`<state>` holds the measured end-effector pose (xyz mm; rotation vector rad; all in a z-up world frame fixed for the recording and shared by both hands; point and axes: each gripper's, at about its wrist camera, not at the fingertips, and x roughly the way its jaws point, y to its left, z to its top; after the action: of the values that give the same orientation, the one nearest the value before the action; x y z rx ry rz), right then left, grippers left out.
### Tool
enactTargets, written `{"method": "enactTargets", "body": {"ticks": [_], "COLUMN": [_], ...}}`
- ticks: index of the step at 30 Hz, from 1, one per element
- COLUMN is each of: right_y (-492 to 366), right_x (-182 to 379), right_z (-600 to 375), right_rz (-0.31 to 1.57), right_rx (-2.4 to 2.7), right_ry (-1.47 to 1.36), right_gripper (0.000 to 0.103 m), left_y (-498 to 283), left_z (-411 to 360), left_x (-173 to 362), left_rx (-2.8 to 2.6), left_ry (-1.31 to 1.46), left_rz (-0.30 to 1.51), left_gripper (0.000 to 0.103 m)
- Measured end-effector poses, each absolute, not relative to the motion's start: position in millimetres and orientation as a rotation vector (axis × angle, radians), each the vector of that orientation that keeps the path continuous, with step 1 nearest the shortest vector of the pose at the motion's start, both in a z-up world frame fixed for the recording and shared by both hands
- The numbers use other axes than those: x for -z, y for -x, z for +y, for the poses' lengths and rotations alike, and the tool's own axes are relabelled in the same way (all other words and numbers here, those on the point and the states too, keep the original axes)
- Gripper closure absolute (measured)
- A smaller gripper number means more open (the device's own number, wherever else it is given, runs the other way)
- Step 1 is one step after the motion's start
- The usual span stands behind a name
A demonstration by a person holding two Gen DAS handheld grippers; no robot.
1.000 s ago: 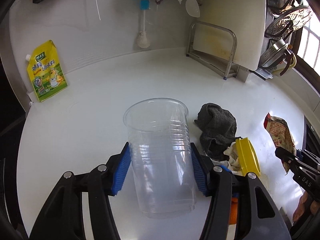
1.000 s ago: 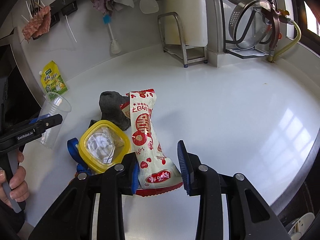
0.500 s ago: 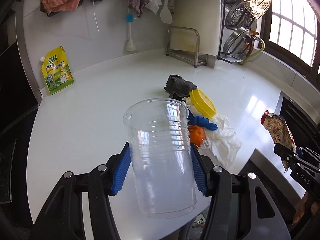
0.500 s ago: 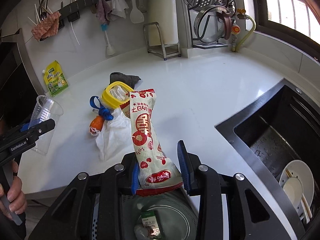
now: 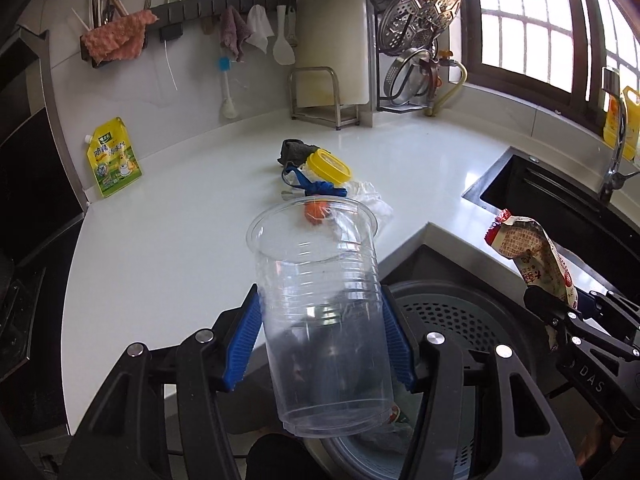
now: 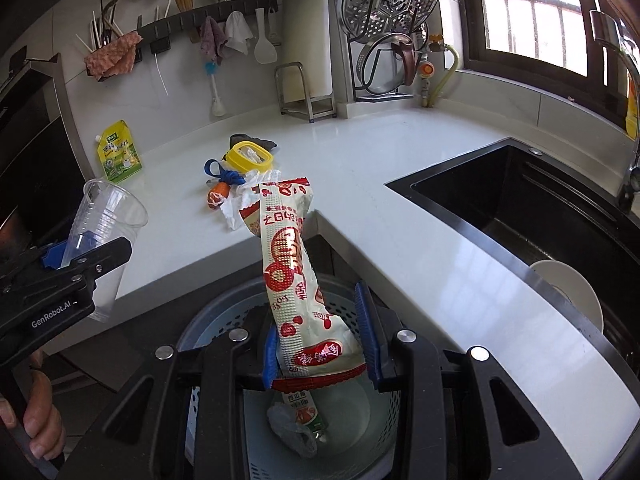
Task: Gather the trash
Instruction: 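Carry the cup and wrapper down over the trash basket with both tools, then open both tools to drop the cup and wrapper into the basket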
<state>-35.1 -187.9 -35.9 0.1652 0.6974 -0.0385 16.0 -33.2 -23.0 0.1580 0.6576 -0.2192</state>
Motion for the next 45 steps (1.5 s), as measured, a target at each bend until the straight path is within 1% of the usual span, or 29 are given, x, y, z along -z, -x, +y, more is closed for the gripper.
{"method": "enactTargets", "body": {"ticks": [7,18,30,36,45], "right_y": [66,73,69,60,60], "right_x": [55,75,93,112,112], "right_z": [-186,-181,-186,-193,-196], "right_rz": [0.734,0.785,0.843,0.896,0.897], "right_rx": [0.035,-0.005,-0.003,-0.006,-0.001], "right_ry": [-0.142,-0.145,-0.158,-0.193,-0.183], "right_gripper": [0.071,0.07,0.07,0.07,0.07], "left_y": [5,8,3,0,-2], "left_z": [-47,-55,-58,-59,-61], "left_x": [46,75,89,97,101], "left_rx": [0.246,0.251,0.247,0.253,0.249], "left_ry": [-0.158,-0.148,-0.151,-0.143,-0.15], "left_rz": [0.714,0.799,0.839,0.866,0.878], "left_gripper": [0.047,0.047,0.046,0.045,0.044]}}
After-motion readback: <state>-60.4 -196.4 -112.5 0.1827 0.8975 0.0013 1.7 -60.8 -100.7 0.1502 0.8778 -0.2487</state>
